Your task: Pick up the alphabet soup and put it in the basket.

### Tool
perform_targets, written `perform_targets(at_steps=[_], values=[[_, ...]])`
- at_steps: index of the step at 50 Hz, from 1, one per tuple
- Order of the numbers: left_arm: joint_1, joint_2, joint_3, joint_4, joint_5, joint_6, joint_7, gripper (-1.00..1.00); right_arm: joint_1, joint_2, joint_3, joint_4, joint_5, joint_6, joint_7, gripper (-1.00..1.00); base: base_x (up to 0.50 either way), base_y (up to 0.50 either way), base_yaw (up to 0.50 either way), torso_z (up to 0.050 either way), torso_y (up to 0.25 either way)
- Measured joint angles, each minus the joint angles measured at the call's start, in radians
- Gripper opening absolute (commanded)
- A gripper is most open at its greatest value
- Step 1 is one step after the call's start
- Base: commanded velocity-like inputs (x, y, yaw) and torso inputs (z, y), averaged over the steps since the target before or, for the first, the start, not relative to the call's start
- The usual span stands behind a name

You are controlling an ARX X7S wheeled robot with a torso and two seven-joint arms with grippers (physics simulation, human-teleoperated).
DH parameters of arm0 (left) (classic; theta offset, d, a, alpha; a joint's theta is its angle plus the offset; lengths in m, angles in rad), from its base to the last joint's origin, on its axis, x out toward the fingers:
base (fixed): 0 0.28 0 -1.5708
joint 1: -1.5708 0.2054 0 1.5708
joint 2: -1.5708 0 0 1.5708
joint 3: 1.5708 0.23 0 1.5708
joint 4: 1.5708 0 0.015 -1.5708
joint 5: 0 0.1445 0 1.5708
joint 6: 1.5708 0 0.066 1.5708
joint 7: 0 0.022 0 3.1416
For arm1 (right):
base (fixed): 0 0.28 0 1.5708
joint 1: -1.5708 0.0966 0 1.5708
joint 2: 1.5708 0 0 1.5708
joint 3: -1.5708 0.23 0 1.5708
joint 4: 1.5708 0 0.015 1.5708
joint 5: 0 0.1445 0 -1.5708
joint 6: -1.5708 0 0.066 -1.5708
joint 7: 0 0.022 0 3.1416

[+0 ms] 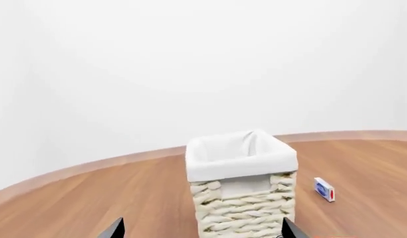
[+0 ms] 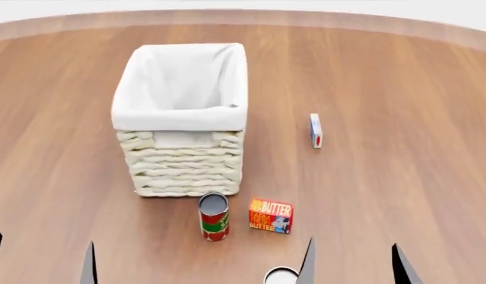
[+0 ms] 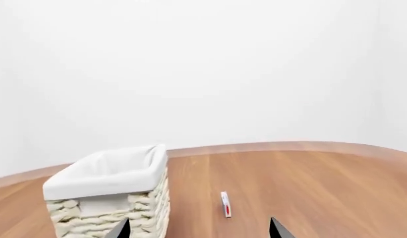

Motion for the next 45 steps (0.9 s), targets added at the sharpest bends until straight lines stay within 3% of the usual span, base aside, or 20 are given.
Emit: perform_targets(at_steps=[25, 31, 45], values=[[-0.007, -0.023, 0.022, 0.008, -0.009, -0.024, -0.036, 1.00, -0.002, 0.022, -0.013, 0.005, 0.021, -0.008, 0.019, 1.00, 0.50, 0.00, 0.00, 0.000, 0.000], [-0.011, -0.028, 0.025, 0.002, -0.014, -0.025, -0.042, 1.00, 0.002, 0.025, -0.009, 0.008, 0.037, -0.004, 0.025, 1.00, 0.00, 0.00, 0.00, 0.000, 0.003], [-0.019, -0.037, 0.036, -0.014, -0.024, -0.033, -0.054, 1.00, 0.002, 0.037, -0.017, 0.025, 0.037, -0.007, 0.038, 1.00, 0.00, 0.50, 0.00, 0.000, 0.000]])
